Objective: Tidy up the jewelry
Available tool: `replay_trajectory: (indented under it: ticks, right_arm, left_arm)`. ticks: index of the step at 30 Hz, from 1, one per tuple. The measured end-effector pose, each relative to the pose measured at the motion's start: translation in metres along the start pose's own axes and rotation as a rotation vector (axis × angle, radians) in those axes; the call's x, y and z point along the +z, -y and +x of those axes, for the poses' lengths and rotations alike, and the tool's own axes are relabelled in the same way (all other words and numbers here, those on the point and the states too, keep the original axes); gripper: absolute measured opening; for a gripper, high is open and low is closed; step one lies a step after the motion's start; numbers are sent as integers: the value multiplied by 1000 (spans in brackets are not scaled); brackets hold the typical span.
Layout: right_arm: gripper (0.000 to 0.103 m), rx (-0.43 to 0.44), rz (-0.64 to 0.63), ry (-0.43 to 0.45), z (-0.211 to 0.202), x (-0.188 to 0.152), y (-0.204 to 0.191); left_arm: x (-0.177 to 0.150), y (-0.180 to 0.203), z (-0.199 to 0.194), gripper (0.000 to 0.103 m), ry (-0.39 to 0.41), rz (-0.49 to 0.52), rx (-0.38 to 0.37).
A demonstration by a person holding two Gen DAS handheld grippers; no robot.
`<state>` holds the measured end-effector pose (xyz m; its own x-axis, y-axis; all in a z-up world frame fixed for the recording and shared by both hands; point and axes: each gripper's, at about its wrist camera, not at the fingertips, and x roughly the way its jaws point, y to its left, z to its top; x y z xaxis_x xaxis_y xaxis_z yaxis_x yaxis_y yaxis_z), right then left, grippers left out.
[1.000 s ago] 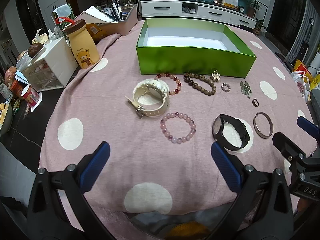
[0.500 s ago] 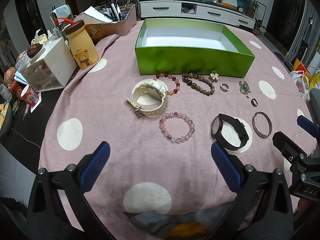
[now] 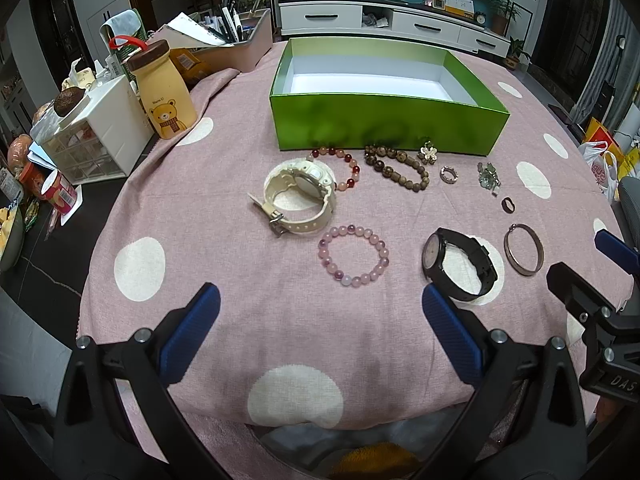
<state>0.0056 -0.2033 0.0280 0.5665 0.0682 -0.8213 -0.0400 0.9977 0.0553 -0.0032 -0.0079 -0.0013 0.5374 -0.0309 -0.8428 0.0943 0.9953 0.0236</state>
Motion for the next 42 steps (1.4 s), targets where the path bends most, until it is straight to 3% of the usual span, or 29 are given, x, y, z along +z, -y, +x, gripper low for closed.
replay_trajectory:
  ticks: [32, 42]
  right_arm:
    - [102, 1, -1, 6, -2, 2, -1]
    - [102, 10, 13, 33, -7, 5, 14]
  left_arm:
    - [1, 4, 0, 101, 1, 2, -9]
    - [2, 6, 3, 101, 7, -7, -78]
